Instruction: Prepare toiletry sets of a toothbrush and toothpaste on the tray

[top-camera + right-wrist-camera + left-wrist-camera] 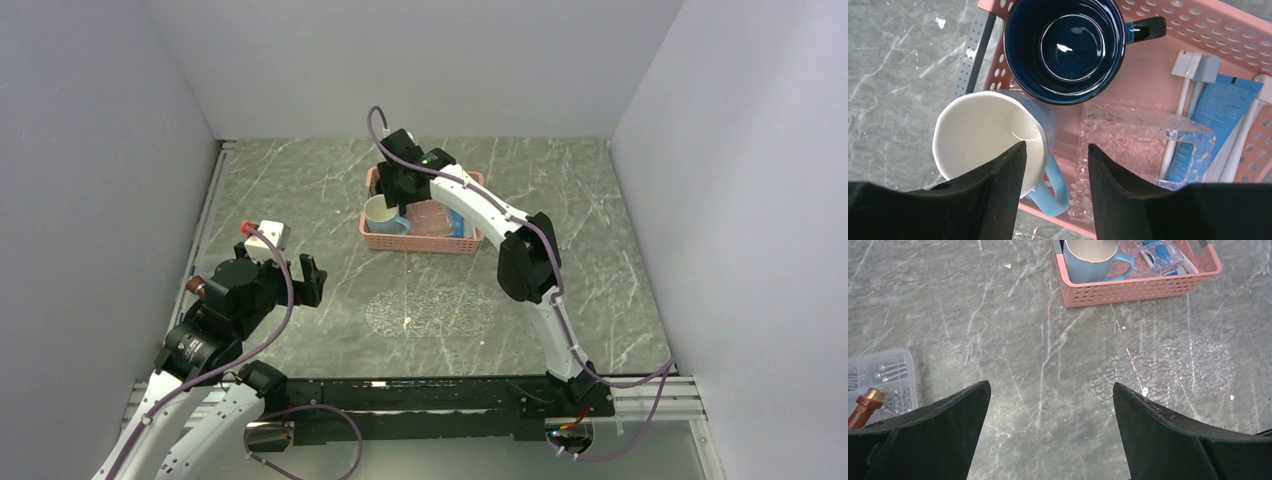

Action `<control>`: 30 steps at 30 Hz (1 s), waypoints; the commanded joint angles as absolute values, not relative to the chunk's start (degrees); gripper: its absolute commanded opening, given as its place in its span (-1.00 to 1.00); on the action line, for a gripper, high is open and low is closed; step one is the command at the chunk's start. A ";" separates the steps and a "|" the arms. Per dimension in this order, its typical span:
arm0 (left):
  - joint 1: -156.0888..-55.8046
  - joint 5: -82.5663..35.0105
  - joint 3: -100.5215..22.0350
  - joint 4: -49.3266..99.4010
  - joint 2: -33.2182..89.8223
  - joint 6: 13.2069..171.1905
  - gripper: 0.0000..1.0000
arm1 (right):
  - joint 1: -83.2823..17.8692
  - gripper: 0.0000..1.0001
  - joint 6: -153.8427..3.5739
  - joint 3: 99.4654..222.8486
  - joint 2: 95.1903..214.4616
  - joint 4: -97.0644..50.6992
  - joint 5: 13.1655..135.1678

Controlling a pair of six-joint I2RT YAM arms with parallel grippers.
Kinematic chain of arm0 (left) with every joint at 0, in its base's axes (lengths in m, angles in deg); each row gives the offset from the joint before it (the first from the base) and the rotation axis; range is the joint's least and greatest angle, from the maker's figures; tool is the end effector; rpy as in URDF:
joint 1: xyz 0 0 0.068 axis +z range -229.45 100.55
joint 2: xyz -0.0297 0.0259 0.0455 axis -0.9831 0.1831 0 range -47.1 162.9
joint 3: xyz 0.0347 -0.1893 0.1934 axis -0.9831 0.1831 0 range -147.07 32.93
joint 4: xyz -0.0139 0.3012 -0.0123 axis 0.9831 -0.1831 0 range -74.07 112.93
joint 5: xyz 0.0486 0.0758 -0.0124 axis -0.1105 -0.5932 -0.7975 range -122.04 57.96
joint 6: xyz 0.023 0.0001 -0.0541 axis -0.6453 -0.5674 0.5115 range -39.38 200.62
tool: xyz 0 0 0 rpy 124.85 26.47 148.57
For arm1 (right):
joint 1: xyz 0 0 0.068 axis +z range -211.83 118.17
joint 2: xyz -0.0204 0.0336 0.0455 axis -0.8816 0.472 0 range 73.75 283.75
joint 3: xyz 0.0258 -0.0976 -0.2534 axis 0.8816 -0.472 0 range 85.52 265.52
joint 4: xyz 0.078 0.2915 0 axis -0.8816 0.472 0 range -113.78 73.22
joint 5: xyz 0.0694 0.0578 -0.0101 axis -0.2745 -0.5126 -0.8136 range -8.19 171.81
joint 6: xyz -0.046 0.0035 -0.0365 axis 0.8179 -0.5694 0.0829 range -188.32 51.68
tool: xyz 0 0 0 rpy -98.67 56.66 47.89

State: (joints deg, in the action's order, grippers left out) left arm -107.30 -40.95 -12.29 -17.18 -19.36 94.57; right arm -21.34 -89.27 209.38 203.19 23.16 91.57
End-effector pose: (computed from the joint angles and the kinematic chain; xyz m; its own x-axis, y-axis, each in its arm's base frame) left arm 0.1355 -0.0641 0.3352 -0.4112 -0.0521 -0.9101 0.2432 0.9559 -0.1646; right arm 0.4232 0.3518 0.2569 -0.7645 -0.1892 -0.6162 -0.3084 0.9468 0.0919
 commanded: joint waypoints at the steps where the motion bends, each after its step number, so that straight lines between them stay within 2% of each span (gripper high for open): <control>1: -107.41 -41.50 -12.33 -14.93 -18.96 93.15 0.99 | -20.84 0.01 -88.45 214.54 204.60 22.70 90.78; 20: -107.46 -41.86 -12.27 -15.14 -19.33 93.18 0.99 | -19.84 -0.33 -87.84 219.10 210.41 26.58 91.76; 27: -107.40 -41.87 -12.34 -15.12 -19.41 93.18 0.99 | -19.89 -0.56 -87.45 219.41 211.25 27.88 92.18; 30: -107.47 -41.96 -12.25 -15.12 -19.42 93.15 0.99 | -19.84 -0.82 -87.47 219.47 210.91 27.87 92.18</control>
